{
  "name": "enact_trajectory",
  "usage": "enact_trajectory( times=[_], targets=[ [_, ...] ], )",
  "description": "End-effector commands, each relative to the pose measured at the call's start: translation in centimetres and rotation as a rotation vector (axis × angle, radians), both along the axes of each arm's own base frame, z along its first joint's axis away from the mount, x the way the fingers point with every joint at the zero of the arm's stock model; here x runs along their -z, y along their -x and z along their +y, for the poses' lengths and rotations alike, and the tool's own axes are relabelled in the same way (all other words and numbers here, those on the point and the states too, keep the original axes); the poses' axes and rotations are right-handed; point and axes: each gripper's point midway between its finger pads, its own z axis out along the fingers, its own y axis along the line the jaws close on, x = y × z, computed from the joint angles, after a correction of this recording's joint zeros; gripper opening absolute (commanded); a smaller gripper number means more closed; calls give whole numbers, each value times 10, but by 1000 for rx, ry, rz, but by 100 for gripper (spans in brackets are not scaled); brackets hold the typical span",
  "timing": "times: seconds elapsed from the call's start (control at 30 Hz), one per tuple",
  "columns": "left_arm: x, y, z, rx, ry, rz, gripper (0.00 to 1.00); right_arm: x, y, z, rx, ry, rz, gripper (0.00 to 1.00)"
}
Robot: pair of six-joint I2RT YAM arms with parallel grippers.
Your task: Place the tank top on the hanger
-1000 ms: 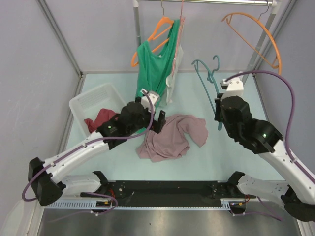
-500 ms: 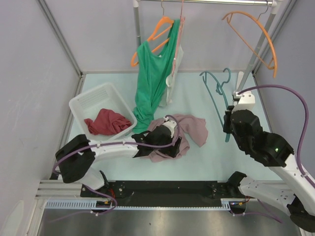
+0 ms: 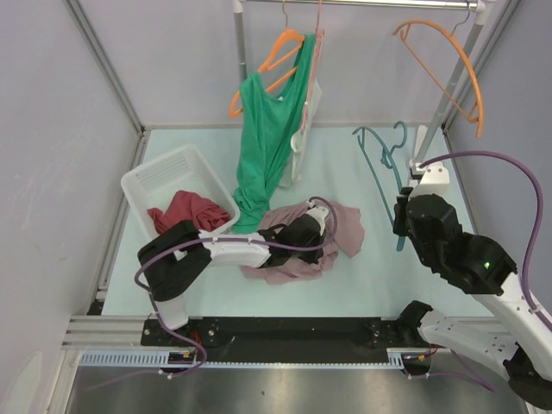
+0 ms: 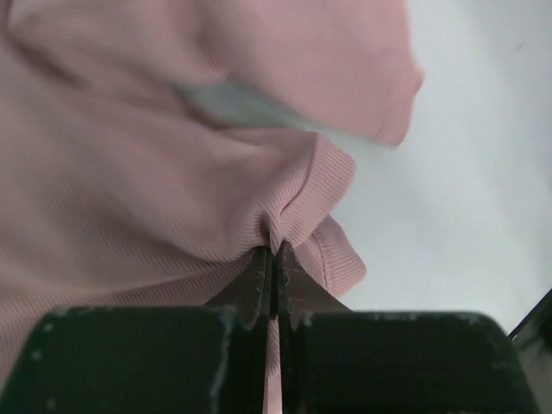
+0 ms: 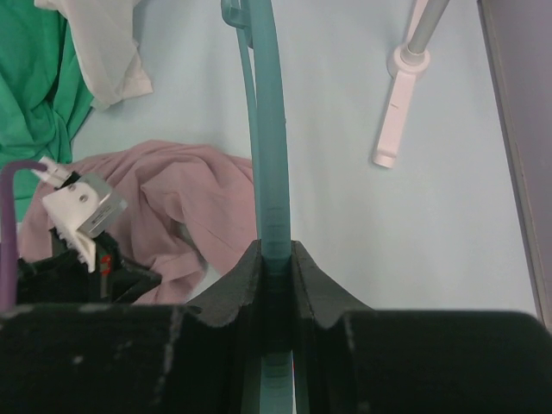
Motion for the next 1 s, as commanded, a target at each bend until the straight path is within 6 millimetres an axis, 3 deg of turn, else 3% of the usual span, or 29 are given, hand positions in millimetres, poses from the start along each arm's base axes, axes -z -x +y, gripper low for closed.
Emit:
enact_trajectory(
  times=[0.0,0.07,0.1,0.17,0.2,0.27,0.3,0.33,0.37,0.4,0.43,0.47,0.5,0.57,0.63,0.67,0.7,0.73,0.77,0.8,0.87,0.97],
  targets=[
    [-61,-33,-62,67,164,-130,0,-18,5,-10,29,-39,-43,0],
    [-63,-44,-79,94,173,-148,0,-19,6,-13,37,-41,-47,0],
    [-85,-55,-93,94,215,-183,0,-20,7,-15,42,-41,-51,0],
    [-83,-63,-109,129,223,-187,0,-21,7,-17,47,-37,-52,0],
    [-99,-70,-120,142,256,-207,0,-22,7,-18,53,-34,-52,0],
    [-94,-77,-124,153,250,-199,4,-22,7,-18,54,-29,-49,0],
    [-98,-76,-127,170,265,-194,36,-22,7,-19,59,-25,-50,0],
    [-97,-81,-123,162,264,-188,59,-22,7,-19,59,-23,-52,0],
    [-107,-80,-119,159,277,-196,74,-23,6,-21,64,-18,-53,0],
    [-98,-80,-109,140,247,-195,92,-24,6,-22,72,-18,-57,0],
    [-96,-78,-100,131,225,-197,96,-25,6,-23,76,-16,-60,0],
    [-122,-75,-89,124,242,-241,98,-26,6,-23,76,-16,-63,0],
    [-103,-65,-70,115,196,-221,99,-26,6,-22,70,-16,-63,0],
    [-110,-57,-43,68,176,-252,100,-28,5,-21,62,-20,-69,0],
    [-111,-35,-5,36,150,-273,99,-27,5,-18,47,-16,-67,0],
    [-85,-20,18,33,101,-240,98,-26,4,-17,40,-20,-67,0],
    [-105,-11,30,27,147,-259,97,-25,4,-15,33,-17,-65,0],
    [-100,-3,40,15,153,-238,95,-25,3,-13,27,-23,-68,0],
    [-79,9,59,16,123,-207,92,-21,2,-9,13,-20,-57,0],
    [-86,15,67,12,145,-214,91,-20,1,-7,4,-22,-54,0],
    [-66,28,84,24,103,-174,90,-15,-1,0,-18,-22,-44,0],
    [-49,41,94,52,82,-138,83,-9,-4,7,-37,-21,-28,0]
  ],
)
